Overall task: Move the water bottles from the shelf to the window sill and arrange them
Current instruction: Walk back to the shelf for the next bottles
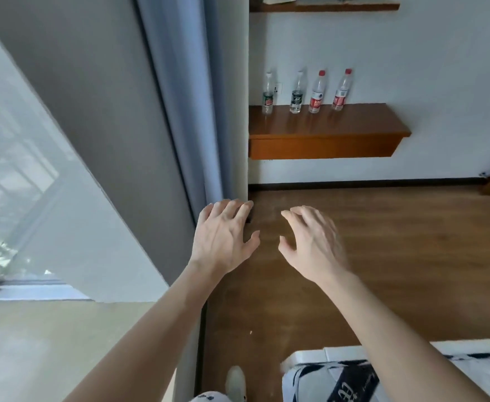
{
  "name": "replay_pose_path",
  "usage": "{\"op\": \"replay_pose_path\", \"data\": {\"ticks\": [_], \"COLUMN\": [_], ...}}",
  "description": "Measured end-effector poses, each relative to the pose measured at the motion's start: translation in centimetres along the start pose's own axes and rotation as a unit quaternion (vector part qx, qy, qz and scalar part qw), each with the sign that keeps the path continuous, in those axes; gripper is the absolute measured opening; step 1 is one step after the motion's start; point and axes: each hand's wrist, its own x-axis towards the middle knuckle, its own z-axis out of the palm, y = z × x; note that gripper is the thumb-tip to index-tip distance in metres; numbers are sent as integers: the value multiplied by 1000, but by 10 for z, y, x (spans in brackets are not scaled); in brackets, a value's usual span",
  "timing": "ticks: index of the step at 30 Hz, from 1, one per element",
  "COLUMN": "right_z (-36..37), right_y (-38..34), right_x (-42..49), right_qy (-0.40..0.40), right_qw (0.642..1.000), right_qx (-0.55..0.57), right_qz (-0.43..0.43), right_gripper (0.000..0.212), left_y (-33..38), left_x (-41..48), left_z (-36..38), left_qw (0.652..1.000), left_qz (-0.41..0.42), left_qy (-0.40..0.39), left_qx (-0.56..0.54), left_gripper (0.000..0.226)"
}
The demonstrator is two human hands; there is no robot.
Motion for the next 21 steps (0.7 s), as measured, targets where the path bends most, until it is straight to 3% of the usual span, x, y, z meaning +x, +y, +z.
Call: {"op": "replay_pose_path", "data": {"ticks": [8,21], "right_z": [40,78], "right_y": [27,110], "right_x": [89,202], "right_qy": [-28,-35], "right_qw": [998,993], "right_qx": [-17,-42], "right_qz": [51,104], "right_gripper": [47,46], "left_y": [-31,-25], "left_x": [114,263], "left_z": [44,105], "left_qw": [999,996], "left_qz": [21,61], "left_qy": [-32,-60], "left_qx": [-24,-37], "left_gripper": [60,58]}}
